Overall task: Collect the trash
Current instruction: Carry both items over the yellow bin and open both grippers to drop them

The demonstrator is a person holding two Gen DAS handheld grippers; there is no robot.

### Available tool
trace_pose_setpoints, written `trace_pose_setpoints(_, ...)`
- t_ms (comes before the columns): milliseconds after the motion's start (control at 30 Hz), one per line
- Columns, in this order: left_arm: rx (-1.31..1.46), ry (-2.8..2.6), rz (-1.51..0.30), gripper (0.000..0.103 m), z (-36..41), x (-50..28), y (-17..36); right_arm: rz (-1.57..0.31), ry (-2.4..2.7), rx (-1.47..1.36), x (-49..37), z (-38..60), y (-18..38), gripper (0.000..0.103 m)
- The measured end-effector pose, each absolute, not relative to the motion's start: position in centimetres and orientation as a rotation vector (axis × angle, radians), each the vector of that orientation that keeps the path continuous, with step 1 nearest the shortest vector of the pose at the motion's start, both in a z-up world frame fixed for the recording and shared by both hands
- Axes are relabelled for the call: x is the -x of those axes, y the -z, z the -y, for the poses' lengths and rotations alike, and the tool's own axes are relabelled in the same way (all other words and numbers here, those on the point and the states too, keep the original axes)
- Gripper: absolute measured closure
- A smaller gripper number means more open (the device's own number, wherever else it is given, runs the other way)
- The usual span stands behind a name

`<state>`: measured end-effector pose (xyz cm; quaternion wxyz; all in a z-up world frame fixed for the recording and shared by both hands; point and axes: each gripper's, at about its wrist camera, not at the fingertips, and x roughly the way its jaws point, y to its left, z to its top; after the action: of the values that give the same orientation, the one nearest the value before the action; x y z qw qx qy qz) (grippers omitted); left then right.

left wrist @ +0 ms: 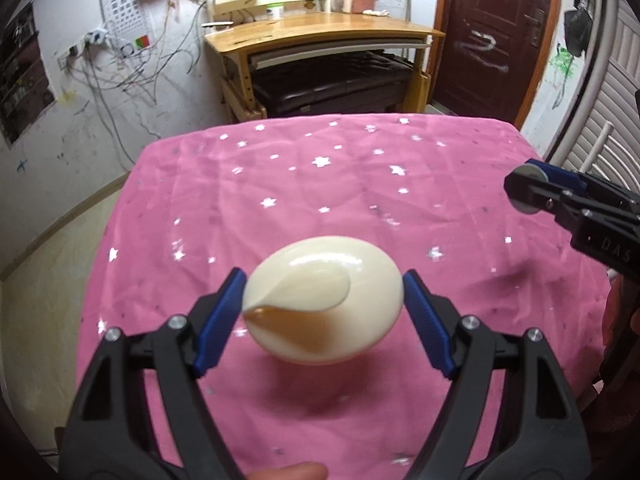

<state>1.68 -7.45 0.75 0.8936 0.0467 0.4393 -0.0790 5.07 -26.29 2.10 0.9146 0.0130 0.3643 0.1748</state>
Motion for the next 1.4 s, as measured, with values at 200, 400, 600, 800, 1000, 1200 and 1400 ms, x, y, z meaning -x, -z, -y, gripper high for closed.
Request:
trace_pose_setpoints(200, -0.16, 0.213, -0.903, 0.027, 11.7, -1.7, -1.3, -0.71, -0.301, -0.092, -3.3, 31.2, -2.9, 0.062)
trace_pose_setpoints(400, -0.216, 0.254, -0.898, 0.027, 15.7, -2.0, -1.4, -0.675, -0.237, -0.134, -1.6, 36.0, -3.1, 0.062)
trace_pose_setpoints(600, -0.262, 0.302, -0.92, 0.027, 19.8, -2.3, -0.6, -0.65, -0.166, -0.194, -0.1, 41.1, -2.9, 0.062)
trace_pose_setpoints(800, -0.296, 0.343, -0.93, 0.027, 23.2, -2.1, -0.1, -0.622, -0.106, -0.249, 1.2, 45.4, -2.6, 0.062)
trace_pose_setpoints(1000, -0.325, 0.381, -0.934, 0.027, 26.1, -2.2, 0.1, -0.603, -0.056, -0.3, 2.0, 48.8, -2.3, 0.062)
trace_pose_setpoints(1200, -0.348, 0.429, -0.935, 0.027, 28.3, -2.1, 0.4, -0.611, 0.012, -0.334, 2.4, 51.7, -1.5, 0.062)
trace_pose_setpoints(1400, -0.351, 0.451, -0.942, 0.027, 29.6, -2.2, 0.6, -0.69, 0.061, -0.356, 1.4, 53.5, 0.8, 0.06)
